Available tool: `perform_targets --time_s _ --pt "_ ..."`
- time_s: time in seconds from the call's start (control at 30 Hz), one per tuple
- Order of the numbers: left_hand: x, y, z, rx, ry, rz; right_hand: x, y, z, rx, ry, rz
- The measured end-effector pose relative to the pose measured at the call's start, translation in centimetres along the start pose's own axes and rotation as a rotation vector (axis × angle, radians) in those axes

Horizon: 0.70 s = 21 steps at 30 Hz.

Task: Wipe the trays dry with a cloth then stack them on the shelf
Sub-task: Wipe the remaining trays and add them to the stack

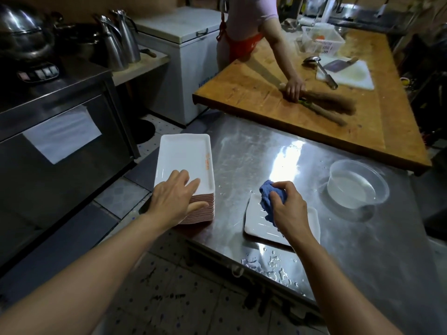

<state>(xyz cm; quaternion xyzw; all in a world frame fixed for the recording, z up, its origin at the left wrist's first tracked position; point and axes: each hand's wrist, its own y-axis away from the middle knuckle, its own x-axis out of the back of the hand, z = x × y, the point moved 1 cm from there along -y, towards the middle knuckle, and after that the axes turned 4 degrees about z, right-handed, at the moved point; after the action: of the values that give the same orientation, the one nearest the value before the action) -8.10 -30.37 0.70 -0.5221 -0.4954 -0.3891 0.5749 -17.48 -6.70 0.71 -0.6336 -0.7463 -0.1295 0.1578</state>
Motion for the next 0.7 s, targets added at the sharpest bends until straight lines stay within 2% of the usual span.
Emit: perform_targets --time_s 0.13,0.3,0.37,0.53,0.7 --pt "0.6 -0.3 0.9 0.035 0.017 0.043 0.4 -0.1 1.0 -0.036 -0.003 0.018" --pt "1.2 -1.3 6.0 -0.139 0.187 0.217 1.9 -0.6 2.5 -0.042 0.045 0.098" --pt "0.3 -2.0 8.3 -0.148 0.275 0.166 2.9 -0.8 3.4 -0.063 0.086 0.141" --pt "-4.2 -3.7 12.6 0.019 0.355 -0.065 5.5 -1.4 6.5 -0.139 0.153 0.305" --pt "-8.3 -5.0 13.9 0.219 0.396 -0.297 6.4 -2.5 9.3 -0.152 0.198 0.324"
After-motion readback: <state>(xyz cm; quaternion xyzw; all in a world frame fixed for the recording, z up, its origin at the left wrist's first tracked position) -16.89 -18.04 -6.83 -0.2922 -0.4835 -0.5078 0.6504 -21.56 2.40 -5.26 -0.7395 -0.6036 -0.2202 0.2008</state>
